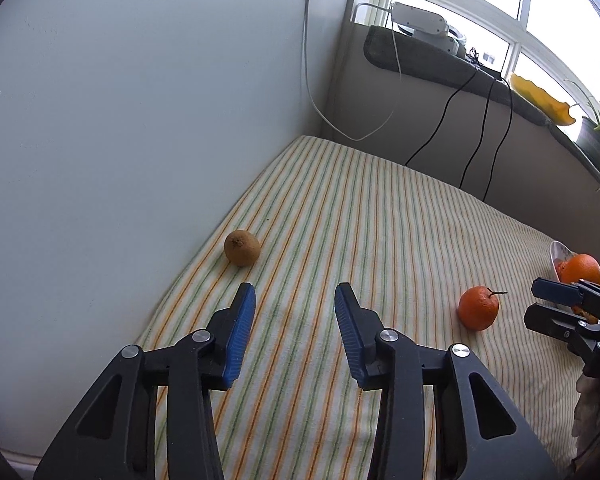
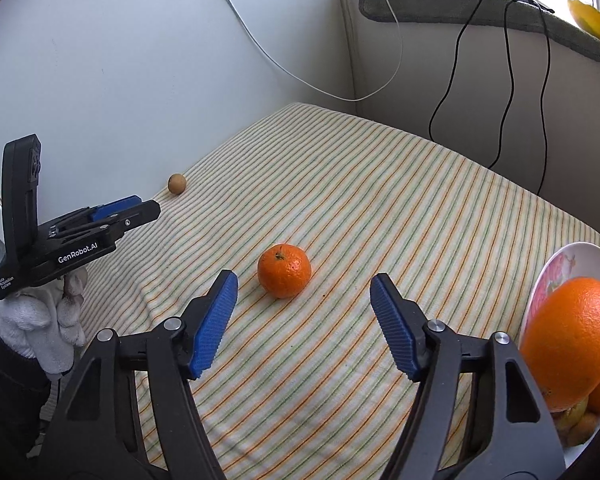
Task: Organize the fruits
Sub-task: 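Withdraw both tools and move them toward the loose tangerine and kiwi, then close the right tool on the small tangerine while the left tool closes on the brown kiwi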
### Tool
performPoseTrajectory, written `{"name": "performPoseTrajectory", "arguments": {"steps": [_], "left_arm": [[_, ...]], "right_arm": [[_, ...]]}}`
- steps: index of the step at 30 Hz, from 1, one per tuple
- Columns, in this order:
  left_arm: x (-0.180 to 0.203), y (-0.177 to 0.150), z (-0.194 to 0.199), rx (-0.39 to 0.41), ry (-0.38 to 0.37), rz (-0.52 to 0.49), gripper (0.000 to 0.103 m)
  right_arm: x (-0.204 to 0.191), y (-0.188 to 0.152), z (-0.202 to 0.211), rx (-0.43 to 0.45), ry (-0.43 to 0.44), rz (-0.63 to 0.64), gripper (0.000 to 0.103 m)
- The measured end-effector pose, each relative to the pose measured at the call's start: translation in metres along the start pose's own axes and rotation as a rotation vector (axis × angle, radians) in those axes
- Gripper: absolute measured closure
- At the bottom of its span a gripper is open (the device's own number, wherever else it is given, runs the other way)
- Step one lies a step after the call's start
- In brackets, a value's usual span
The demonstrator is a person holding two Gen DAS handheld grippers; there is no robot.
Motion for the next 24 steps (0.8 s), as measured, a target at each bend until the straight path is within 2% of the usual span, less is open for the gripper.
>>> {"name": "performPoseTrajectory", "arguments": {"steps": [5, 18, 24], "left_arm": [[-0.005, 0.005, -0.012, -0.017, 0.032, 0.014, 0.065], [-0.015, 0.008, -0.035, -0.041, 0.172, -0.042, 0.069], [-0.024, 0.012, -0.042, -0.046, 0.209, -0.034, 0.069]], "right_arm": [[-0.002, 0.003, -0.008, -0.007, 0.016, 0.009, 0.041], [-0.005, 0.005, -0.033, -0.036, 0.054, 0.047, 0.042], [-0.006, 0.007, -0.041, -0.043, 0.072, 0.051, 0.042]]}}
Point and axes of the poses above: each gripper's, at about its wrist camera, not at the fingertips, and z roughly against the way its jaws point, x to its right, y to its top, the point moved 10 cm from there along -z, roughly the way its jaws point, and after that the axes turned 1 degree about y, right-handed, at the moved point
